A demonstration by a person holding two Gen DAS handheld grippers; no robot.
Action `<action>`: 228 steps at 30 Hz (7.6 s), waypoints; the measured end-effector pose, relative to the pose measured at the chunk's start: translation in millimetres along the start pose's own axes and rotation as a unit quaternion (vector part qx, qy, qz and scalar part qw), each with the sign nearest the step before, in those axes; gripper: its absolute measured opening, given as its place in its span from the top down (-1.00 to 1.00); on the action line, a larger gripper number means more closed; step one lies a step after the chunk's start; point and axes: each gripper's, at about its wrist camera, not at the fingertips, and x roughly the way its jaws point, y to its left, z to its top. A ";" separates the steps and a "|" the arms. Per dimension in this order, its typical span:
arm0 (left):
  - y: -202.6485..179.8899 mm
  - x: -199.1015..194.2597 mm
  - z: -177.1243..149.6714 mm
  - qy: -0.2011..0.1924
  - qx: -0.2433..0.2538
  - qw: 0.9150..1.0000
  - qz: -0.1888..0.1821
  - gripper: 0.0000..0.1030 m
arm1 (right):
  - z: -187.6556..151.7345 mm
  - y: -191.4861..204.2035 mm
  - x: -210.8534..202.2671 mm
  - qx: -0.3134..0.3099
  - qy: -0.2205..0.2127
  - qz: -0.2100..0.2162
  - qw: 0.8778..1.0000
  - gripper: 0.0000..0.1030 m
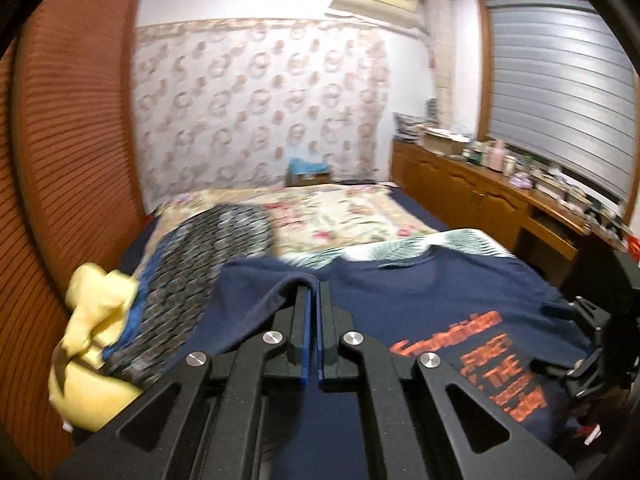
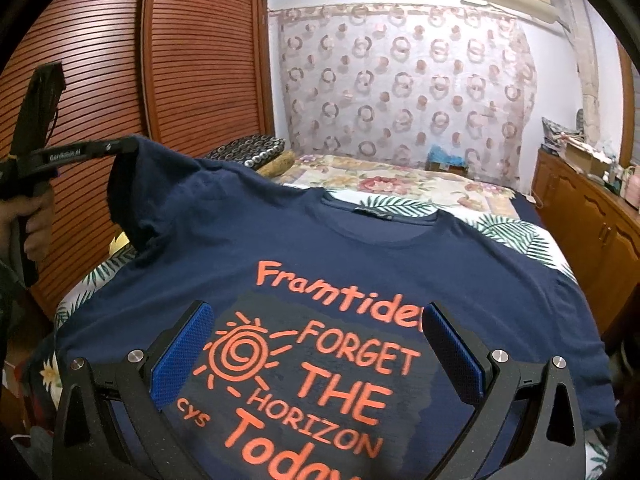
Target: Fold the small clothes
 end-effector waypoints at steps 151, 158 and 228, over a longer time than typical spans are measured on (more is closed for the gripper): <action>-19.6 -8.3 -119.4 0.086 -0.039 0.995 0.022 -0.71 | 24.7 -60.9 99.6 -0.054 0.120 0.091 0.987 0.16; -24.2 2.6 -115.9 0.090 -0.033 0.995 0.017 -0.71 | 38.8 -73.3 159.6 -0.017 0.138 0.047 0.989 0.16; -132.9 110.1 -88.5 0.207 0.064 0.975 -0.053 -0.71 | -69.7 -124.3 -2.3 0.124 0.118 -0.158 0.973 0.15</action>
